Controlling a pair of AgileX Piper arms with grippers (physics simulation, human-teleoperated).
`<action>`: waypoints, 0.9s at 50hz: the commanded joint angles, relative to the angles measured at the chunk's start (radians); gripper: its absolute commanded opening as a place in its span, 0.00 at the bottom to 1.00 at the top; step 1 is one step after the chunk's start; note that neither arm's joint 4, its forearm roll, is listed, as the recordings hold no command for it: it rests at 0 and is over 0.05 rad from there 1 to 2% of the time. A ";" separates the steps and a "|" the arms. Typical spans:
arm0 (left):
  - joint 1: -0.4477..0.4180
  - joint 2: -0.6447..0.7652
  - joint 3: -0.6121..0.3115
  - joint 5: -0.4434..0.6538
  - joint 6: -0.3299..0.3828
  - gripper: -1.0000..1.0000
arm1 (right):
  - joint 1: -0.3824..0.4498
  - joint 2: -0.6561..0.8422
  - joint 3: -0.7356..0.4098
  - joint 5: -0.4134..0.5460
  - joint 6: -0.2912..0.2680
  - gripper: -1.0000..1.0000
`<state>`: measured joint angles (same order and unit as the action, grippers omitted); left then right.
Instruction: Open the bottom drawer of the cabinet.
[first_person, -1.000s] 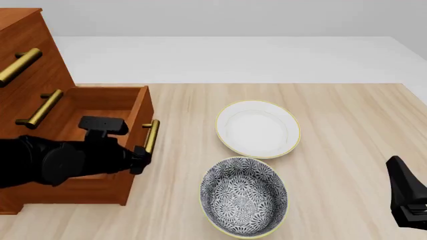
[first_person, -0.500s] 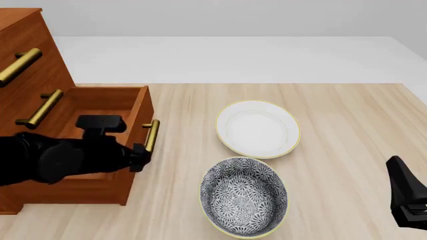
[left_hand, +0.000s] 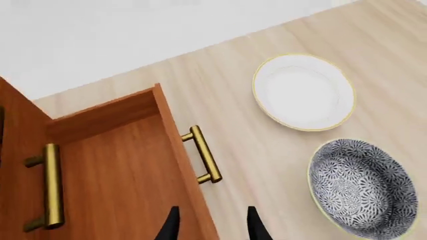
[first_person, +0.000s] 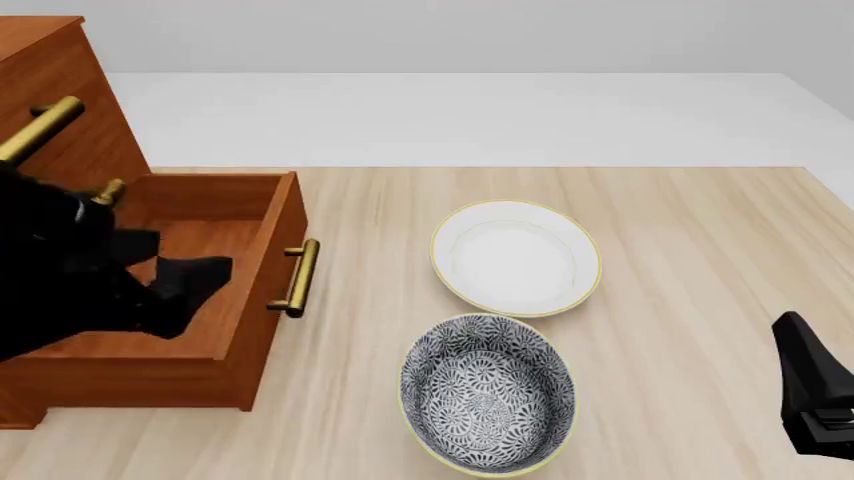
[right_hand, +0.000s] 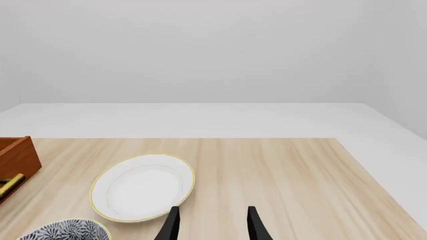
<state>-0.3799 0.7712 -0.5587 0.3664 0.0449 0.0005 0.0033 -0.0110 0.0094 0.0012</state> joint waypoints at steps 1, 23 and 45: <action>0.007 -0.396 0.034 0.137 0.074 1.00 | 0.000 0.000 0.000 0.000 0.000 1.00; 0.108 -0.771 -0.124 0.366 0.083 1.00 | 0.000 0.000 0.000 0.000 0.000 1.00; 0.175 -0.771 -0.806 0.807 0.012 1.00 | 0.000 0.000 0.000 0.000 0.000 1.00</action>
<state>-0.2453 0.0130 -1.0407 0.9417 0.1023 0.0005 0.0033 -0.0110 0.0094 0.0012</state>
